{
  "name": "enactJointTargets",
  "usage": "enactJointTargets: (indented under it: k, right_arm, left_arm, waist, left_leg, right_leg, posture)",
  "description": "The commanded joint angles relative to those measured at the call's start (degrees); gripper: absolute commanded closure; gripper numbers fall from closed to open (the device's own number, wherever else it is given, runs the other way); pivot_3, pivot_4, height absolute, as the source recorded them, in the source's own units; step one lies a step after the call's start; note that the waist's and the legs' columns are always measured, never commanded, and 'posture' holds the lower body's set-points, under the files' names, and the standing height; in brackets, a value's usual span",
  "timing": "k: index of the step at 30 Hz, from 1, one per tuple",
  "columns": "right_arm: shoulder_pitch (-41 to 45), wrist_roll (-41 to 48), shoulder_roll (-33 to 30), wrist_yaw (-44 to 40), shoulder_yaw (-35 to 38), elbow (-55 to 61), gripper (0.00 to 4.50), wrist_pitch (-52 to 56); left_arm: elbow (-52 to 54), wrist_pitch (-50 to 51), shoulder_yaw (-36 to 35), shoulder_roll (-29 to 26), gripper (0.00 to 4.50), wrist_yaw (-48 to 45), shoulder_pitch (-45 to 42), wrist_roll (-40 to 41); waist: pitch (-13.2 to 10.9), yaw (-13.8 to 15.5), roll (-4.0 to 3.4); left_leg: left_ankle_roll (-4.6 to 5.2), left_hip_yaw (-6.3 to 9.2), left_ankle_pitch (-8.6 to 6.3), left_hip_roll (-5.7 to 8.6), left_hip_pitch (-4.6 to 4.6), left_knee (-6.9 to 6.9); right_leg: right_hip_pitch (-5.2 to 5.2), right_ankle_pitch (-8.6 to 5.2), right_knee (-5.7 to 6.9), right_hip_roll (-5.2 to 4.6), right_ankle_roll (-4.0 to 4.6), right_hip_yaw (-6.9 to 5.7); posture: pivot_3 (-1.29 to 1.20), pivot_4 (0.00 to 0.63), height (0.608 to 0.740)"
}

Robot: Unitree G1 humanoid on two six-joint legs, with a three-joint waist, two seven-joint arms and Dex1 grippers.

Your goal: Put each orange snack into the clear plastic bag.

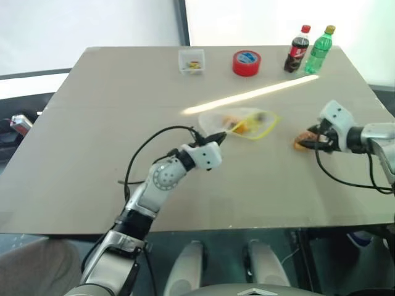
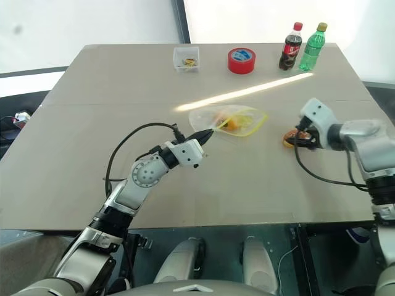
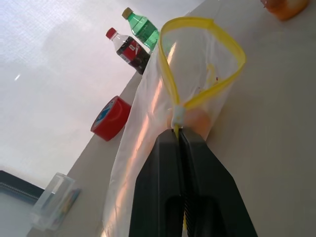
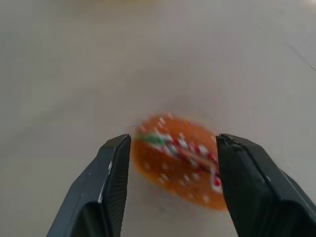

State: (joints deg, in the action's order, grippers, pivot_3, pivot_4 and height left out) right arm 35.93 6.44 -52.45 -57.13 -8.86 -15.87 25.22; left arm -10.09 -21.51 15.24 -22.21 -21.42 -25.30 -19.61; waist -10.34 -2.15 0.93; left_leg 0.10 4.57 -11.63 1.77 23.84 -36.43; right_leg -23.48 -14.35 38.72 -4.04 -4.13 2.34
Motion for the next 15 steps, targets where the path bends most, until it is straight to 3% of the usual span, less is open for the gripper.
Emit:
enactJointTargets:
  k: [1,7,15]
  right_arm:
    - [2.98,-8.07,-3.11,-2.08,-3.43,-7.37,1.71,-15.51]
    - [11.7,-17.11,-0.49,-2.22,-8.58,-24.07,1.71,-32.45]
    - [17.9,-20.99,4.15,-3.85,-9.87,-36.73,1.71,-39.55]
  left_arm:
    - [0.03,-0.55,-0.43,0.17,4.5,0.92,-1.16,-0.33]
    - [-0.03,-0.61,-0.28,0.5,4.5,1.32,-1.22,-0.65]
    - [1.29,0.07,-0.61,0.31,4.5,2.09,0.26,-1.13]
  waist:
    - [0.0,-0.13,0.0]
    - [0.0,-0.14,0.0]
    - [0.0,-0.16,0.01]
  left_leg:
    - [0.0,-0.05,0.0,0.0,0.0,0.0]
    - [0.0,-0.1,0.0,0.0,-0.06,-0.06]
    - [0.0,-0.09,0.0,-0.01,-0.12,-0.06]
  right_leg:
    - [0.0,0.0,-0.02,0.0,0.0,0.03]
    - [0.05,0.01,-0.02,-0.01,-0.02,0.06]
    - [0.12,0.02,-0.03,-0.01,-0.01,0.06]
  posture:
    - [0.0,0.15,0.74]
    - [0.0,0.15,0.74]
    - [0.0,0.15,0.74]
